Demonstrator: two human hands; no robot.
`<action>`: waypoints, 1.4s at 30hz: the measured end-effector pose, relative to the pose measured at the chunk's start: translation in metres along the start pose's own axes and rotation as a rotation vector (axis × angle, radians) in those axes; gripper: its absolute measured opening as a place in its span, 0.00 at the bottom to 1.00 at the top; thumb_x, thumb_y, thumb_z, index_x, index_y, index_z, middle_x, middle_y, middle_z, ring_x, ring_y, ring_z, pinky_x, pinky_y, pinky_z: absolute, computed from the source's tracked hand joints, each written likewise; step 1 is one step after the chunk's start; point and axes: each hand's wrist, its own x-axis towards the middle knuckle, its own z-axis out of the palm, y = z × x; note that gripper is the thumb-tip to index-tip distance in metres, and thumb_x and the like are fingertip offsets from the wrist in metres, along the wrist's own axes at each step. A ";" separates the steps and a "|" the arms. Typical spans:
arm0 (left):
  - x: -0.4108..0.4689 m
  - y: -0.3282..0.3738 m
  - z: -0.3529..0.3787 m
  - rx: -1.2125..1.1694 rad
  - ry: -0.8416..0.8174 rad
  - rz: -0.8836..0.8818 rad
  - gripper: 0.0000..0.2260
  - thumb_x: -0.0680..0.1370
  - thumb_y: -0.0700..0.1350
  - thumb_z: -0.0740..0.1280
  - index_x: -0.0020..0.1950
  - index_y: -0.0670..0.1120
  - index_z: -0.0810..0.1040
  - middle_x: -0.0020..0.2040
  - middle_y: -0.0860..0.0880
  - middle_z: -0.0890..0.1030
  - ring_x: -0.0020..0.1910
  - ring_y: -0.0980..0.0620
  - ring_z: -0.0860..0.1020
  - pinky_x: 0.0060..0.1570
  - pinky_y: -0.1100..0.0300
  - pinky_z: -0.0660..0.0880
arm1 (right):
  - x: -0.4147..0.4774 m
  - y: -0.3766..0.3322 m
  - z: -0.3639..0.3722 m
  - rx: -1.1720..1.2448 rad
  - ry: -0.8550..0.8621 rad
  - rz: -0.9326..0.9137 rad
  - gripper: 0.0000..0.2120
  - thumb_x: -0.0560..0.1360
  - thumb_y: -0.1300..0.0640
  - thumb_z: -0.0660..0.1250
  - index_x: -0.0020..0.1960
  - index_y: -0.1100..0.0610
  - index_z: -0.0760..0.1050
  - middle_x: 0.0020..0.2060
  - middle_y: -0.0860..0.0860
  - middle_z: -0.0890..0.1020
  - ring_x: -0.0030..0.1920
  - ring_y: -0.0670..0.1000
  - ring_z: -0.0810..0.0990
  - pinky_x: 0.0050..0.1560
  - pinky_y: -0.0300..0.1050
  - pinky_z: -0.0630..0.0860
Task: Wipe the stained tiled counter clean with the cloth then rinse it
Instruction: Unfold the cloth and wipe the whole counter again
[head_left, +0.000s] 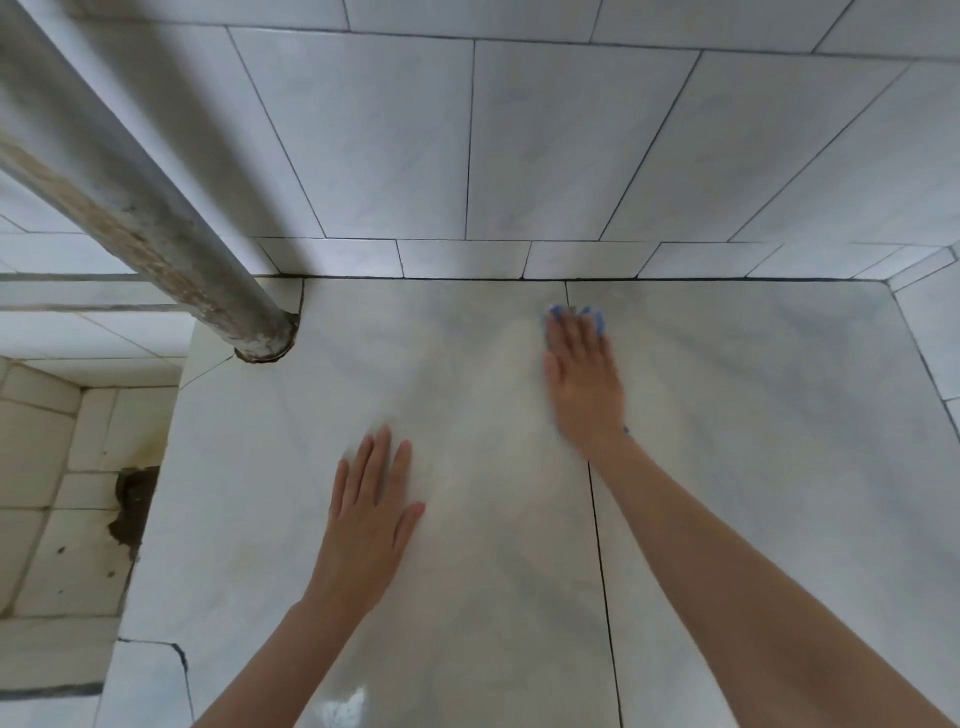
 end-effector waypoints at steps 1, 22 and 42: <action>0.000 0.000 0.000 -0.008 -0.001 -0.002 0.26 0.80 0.56 0.46 0.75 0.44 0.57 0.75 0.42 0.56 0.74 0.46 0.53 0.71 0.49 0.49 | -0.004 0.017 -0.003 0.002 0.038 0.086 0.28 0.78 0.50 0.38 0.76 0.56 0.55 0.75 0.52 0.59 0.76 0.55 0.53 0.74 0.48 0.45; 0.032 -0.043 -0.013 -0.049 0.098 -0.237 0.30 0.78 0.60 0.48 0.75 0.45 0.56 0.75 0.42 0.58 0.74 0.46 0.52 0.71 0.51 0.51 | 0.039 -0.191 0.034 -0.015 -0.221 -0.568 0.29 0.78 0.48 0.33 0.77 0.53 0.50 0.76 0.49 0.55 0.76 0.51 0.50 0.75 0.46 0.41; 0.048 -0.010 -0.006 -0.075 0.078 -0.141 0.28 0.78 0.55 0.48 0.74 0.43 0.57 0.75 0.42 0.57 0.74 0.47 0.52 0.71 0.51 0.49 | 0.047 -0.011 0.002 0.001 -0.016 -0.079 0.30 0.76 0.46 0.35 0.77 0.51 0.47 0.77 0.47 0.52 0.76 0.48 0.46 0.75 0.45 0.41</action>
